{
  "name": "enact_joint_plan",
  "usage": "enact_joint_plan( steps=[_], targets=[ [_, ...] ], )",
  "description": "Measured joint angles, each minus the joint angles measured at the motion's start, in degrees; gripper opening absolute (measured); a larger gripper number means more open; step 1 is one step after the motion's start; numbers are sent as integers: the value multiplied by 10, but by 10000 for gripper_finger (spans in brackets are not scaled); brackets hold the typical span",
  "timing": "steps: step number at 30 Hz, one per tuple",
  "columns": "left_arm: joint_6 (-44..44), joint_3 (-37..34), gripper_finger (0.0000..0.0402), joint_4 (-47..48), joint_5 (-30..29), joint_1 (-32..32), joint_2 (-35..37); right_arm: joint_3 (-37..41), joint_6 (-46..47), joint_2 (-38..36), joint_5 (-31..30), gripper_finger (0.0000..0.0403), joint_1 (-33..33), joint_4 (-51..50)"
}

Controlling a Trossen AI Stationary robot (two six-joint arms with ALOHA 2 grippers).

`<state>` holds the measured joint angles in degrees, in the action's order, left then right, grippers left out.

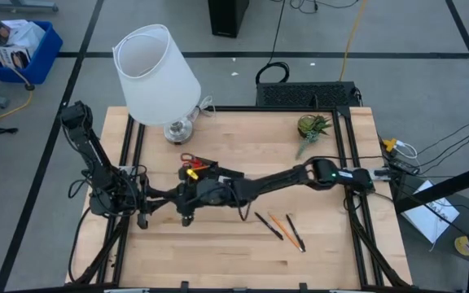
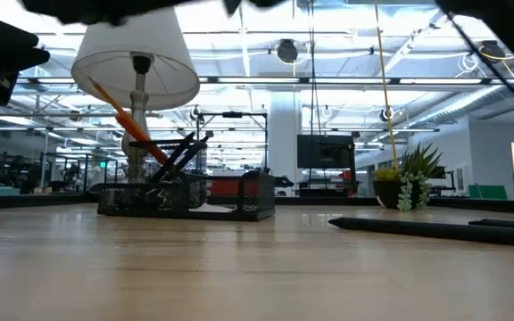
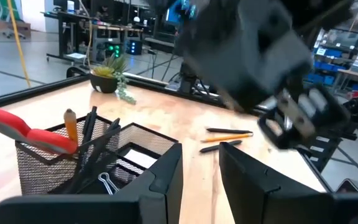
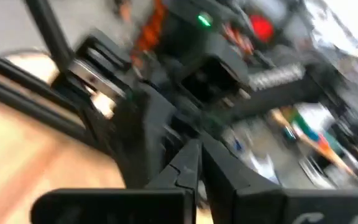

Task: Pick and place office supplies into organizer
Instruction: Put the top orange pencil into the black desk organizer

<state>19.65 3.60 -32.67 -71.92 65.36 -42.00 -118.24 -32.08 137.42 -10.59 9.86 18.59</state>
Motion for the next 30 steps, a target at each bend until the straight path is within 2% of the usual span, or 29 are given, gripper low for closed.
enact_joint_plan(
  steps=[5, 13, 17, 22, 30],
  targets=[
    [-4, 0, 108, 6, 0, 0, 0, -1, 12, -26, -117, 52, 24, -86],
    [-12, 0, 108, -5, -7, 43, 0, -1, 90, -26, -157, 191, 0, -129],
    [-14, 0, 108, -14, -22, 69, 0, 2, 90, -26, -191, 237, -9, -139],
    [-20, 0, 108, -14, -38, 84, 0, 58, 102, -24, -192, 247, -21, -88],
    [-14, 0, 108, -2, -40, 86, 0, 135, 65, -25, -177, 217, -27, 79]
  ],
)
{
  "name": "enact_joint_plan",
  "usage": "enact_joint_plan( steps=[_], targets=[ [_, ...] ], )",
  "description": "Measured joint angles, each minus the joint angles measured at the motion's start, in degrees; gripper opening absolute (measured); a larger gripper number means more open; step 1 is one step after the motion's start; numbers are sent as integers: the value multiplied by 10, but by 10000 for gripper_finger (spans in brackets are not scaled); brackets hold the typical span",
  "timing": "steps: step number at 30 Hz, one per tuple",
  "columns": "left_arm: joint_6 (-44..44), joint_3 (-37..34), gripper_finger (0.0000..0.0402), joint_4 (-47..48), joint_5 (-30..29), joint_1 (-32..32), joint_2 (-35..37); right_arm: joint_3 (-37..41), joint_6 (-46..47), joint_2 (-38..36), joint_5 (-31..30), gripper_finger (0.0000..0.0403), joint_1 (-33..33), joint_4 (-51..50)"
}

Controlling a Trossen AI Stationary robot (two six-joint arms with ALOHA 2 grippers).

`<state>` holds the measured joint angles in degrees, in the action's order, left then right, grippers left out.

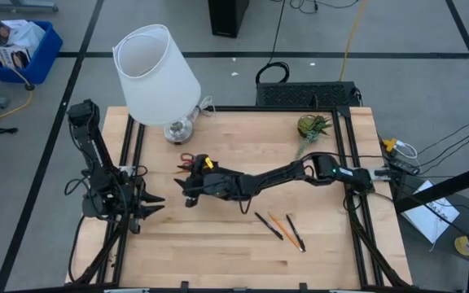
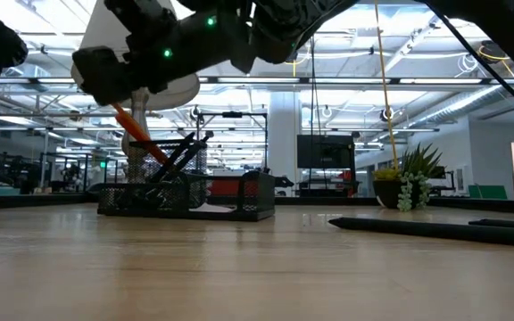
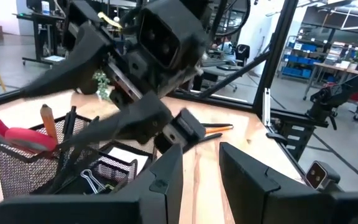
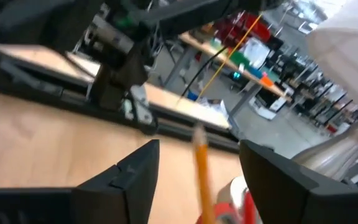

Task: Pick and place office supplies into organizer
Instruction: Put the top orange pencil into the black desk organizer

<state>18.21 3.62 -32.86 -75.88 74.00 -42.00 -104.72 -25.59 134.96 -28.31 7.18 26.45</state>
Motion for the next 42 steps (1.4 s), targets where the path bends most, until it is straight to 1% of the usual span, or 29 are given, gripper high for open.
enact_joint_plan(
  steps=[7, 12, 16, 18, 21, 24, 25, 27, 29, 32, 35, 42],
  targets=[
    [7, 0, 108, 13, 0, 0, 0, 0, -2, 0, 2, 191, -3, 2],
    [13, 0, 108, 15, -1, 0, 0, 0, 22, 0, 52, 160, -17, -1],
    [18, 0, 108, 19, -1, 0, 0, 0, 36, 0, 60, 133, -24, -3],
    [18, 0, 108, 19, -1, 0, 0, 0, 39, 0, 60, 114, -25, -13],
    [18, 0, 108, 22, -1, 0, 0, 0, 37, 0, 60, 75, -26, -23],
    [28, 0, 108, 30, -1, 0, 0, 0, 15, 0, 57, 28, -22, -18],
    [32, 0, 108, 32, -1, 0, 0, 0, 6, 0, 52, 18, -20, -17],
    [39, 0, 108, 38, 0, 0, 0, 0, -13, 0, 27, 16, -13, -11],
    [50, 0, 108, 48, 0, 0, 0, 0, -19, 0, 4, 23, -10, -10],
    [67, 0, 108, 62, 2, -1, 0, 0, -5, -1, -18, 26, -10, -23],
    [75, 0, 108, 66, 2, -1, 0, 0, 0, 0, -18, 16, -12, -23],
    [78, 0, 108, 66, 3, -1, 0, 1, 44, -1, -17, 16, -11, 25]
  ],
)
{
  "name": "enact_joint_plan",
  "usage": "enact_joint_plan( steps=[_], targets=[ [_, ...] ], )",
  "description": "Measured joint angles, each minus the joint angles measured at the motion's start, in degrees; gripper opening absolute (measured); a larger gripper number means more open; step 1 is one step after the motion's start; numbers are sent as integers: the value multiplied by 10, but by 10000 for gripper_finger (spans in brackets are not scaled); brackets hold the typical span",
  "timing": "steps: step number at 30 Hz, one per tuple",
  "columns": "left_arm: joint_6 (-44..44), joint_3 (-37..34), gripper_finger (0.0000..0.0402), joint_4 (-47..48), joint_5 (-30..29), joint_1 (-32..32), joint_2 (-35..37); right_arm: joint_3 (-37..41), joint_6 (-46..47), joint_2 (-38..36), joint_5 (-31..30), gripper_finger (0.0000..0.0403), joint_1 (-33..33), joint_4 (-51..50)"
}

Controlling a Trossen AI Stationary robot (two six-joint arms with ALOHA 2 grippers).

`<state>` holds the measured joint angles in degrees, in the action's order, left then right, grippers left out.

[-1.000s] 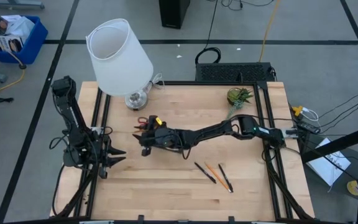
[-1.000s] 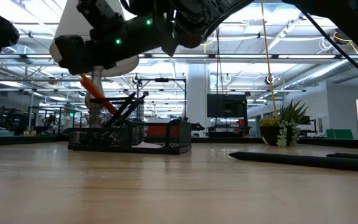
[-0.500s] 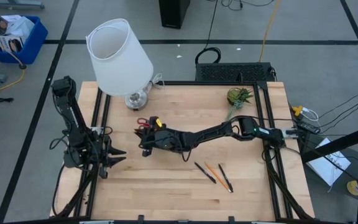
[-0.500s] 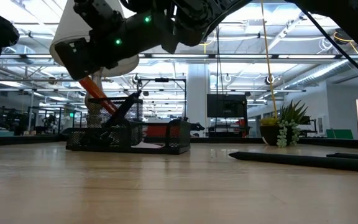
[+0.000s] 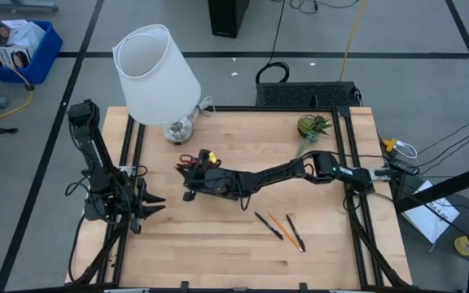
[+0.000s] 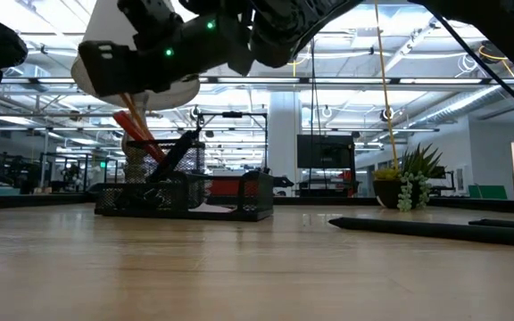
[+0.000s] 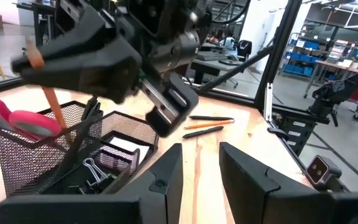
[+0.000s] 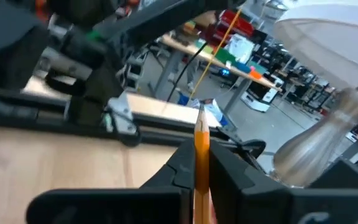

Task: Pick and place office supplies into organizer
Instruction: Put the top orange pencil into the black desk organizer

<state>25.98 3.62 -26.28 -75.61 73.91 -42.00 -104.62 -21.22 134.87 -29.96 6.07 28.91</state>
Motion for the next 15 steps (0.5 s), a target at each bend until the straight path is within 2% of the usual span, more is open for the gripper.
enact_joint_plan(
  steps=[6, 11, 15],
  targets=[
    [3, 0, 108, 0, 0, 0, 0, 61, 34, 0, -6, 19, 0, 90],
    [3, 0, 108, -1, 0, 0, 0, 150, 77, 0, -5, 18, -4, 224],
    [2, 0, 108, -1, 0, 0, 0, 209, 92, -2, 0, 34, -8, 331]
  ],
)
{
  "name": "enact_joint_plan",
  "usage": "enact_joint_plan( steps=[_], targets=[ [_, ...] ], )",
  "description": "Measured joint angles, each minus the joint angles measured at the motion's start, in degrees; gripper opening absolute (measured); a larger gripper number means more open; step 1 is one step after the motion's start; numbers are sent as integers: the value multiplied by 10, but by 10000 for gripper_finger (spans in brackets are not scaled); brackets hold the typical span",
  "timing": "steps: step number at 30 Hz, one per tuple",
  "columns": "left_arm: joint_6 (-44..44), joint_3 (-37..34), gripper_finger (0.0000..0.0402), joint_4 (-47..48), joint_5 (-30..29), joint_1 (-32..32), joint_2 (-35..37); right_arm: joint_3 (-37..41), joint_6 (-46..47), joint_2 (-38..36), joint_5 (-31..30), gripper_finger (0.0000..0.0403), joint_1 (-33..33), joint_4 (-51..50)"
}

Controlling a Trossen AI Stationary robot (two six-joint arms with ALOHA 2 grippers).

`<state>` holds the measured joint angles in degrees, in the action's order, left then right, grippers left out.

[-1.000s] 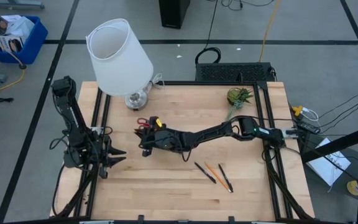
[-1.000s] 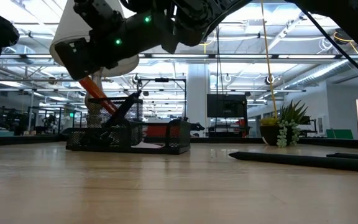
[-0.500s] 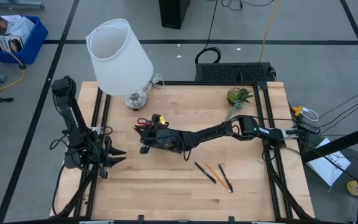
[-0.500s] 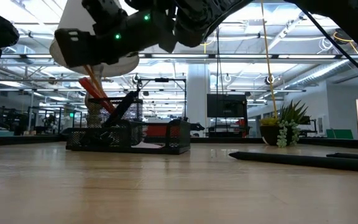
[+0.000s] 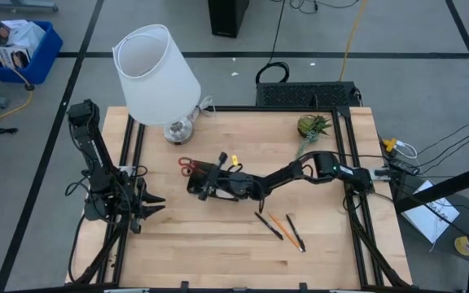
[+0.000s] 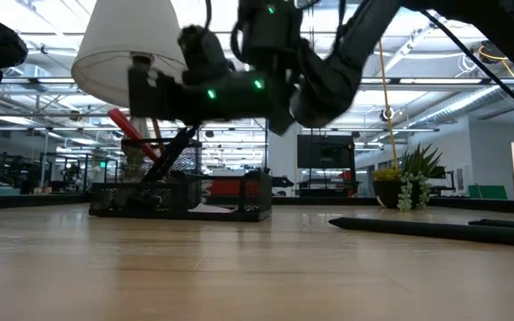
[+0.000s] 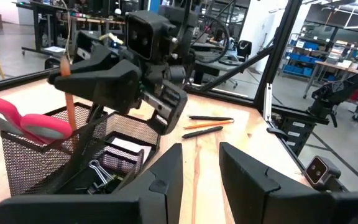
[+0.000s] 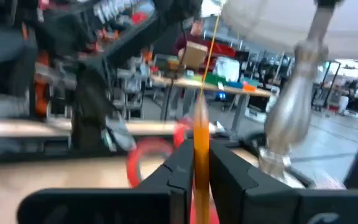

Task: Pick and place office supplies into organizer
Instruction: Put the top orange pencil into the black desk organizer, then put the black pen into the black desk organizer

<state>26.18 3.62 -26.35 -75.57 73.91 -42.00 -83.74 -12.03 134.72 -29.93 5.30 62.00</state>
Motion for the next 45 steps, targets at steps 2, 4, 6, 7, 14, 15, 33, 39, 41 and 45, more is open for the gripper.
enact_joint_plan(
  steps=[2, 4, 6, 7, 14, 15, 33, 39, 41, 45],
  targets=[
    [-1, 0, 108, 0, -1, 0, 0, 19, -5, 1, -1, 48, 0, 24],
    [0, 0, 108, 0, -4, 0, 0, 28, -9, 3, 0, 64, 0, 35],
    [0, 0, 108, 0, -5, 0, 0, 28, -11, 0, 2, 83, 0, 42],
    [0, 0, 108, 0, -5, 0, 0, 29, -14, -3, 1, 95, 1, 42],
    [1, 0, 108, 4, -6, -1, 0, 28, -57, -18, 1, 183, 13, 75],
    [3, 0, 108, 6, -6, -1, 0, 28, -67, -26, 1, 192, 18, 79],
    [40, 0, 108, 13, 5, -21, 0, 27, 239, -286, -39, 191, 148, -691],
    [55, 0, 108, 13, 5, -45, 0, 28, 437, -319, 137, 177, 177, -877],
    [55, 0, 108, 14, 6, -54, 0, 27, 499, -320, 184, 171, 183, -914],
    [57, 0, 108, 18, 18, -70, 0, 28, 601, -318, 250, 161, 193, -1000]
  ],
)
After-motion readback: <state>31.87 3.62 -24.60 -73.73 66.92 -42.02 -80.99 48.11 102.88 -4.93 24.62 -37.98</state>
